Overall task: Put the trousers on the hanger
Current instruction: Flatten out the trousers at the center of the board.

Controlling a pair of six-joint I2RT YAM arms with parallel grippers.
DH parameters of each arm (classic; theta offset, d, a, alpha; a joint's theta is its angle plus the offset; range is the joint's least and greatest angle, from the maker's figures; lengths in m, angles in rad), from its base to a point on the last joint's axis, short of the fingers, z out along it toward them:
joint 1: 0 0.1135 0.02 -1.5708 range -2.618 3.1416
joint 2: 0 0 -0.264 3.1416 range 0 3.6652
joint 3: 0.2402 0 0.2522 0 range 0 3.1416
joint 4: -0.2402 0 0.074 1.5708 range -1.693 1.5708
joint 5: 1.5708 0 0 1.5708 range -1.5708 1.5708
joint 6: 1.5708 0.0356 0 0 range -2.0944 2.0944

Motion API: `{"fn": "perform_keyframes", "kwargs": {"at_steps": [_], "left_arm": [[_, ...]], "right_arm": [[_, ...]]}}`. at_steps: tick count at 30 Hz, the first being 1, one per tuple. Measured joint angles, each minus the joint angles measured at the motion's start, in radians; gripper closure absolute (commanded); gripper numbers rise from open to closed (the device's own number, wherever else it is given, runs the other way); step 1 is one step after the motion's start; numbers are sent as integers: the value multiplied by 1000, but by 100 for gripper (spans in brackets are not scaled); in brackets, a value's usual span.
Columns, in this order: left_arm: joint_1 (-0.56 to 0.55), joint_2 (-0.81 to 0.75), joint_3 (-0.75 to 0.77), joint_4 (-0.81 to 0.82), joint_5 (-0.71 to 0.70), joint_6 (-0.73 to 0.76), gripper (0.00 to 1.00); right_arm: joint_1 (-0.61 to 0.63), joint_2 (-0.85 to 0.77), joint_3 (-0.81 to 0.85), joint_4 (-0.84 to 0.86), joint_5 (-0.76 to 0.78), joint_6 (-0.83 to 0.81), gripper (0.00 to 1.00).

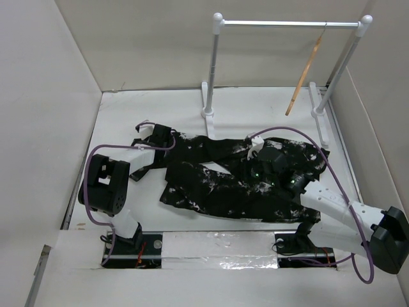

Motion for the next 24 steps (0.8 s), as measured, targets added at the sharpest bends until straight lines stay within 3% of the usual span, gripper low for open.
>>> {"fn": "perform_keyframes", "kwargs": {"at_steps": [2,18,24], "left_arm": [[1,0,0,-4,-4,-4,100],[94,-55,80,-82,29,28,100],[351,-137,144,-100,111,54,100]], "right_arm": [[-6,-5,0,0,0,0,77],[-51,-48,-2,-19,-2,-4,76],[-51,-47,-2,-19,-3,-4,76]]}}
